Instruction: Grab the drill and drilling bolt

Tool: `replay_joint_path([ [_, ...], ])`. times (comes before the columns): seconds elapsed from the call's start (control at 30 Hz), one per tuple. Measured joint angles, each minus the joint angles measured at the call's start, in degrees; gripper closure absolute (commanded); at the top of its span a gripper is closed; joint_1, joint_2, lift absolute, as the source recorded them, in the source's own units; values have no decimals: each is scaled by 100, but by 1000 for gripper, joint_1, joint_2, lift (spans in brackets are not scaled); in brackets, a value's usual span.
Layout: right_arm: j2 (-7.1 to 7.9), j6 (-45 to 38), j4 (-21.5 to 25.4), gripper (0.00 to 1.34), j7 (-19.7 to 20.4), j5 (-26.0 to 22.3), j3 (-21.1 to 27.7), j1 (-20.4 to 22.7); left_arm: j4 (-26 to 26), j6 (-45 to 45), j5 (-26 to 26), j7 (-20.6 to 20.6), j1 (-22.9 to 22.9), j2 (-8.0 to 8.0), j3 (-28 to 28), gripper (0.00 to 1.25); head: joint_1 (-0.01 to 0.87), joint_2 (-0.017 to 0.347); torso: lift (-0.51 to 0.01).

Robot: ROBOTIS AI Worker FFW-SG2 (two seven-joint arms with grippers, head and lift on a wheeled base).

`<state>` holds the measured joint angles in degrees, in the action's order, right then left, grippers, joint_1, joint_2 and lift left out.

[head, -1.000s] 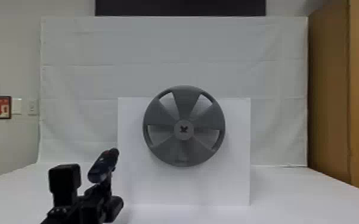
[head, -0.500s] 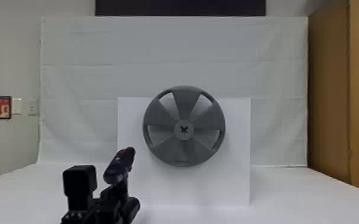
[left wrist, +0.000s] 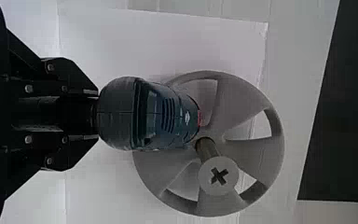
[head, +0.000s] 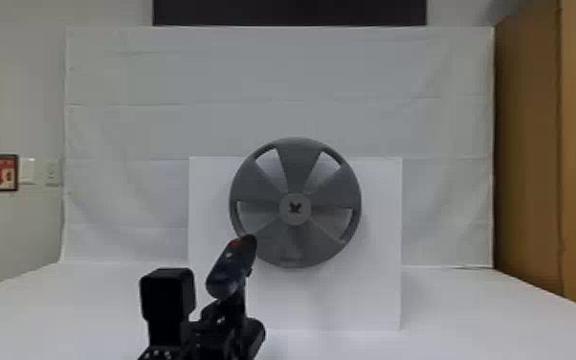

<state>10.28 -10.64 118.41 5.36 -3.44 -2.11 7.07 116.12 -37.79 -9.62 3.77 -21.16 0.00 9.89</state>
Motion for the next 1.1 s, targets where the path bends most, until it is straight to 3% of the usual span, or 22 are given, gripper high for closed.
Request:
replay_joint_path([
  [1.1, 67, -241, -12, 157, 0, 71, -214, -102, 191, 5, -260, 652, -248, 0, 646, 1227, -15, 51, -398],
])
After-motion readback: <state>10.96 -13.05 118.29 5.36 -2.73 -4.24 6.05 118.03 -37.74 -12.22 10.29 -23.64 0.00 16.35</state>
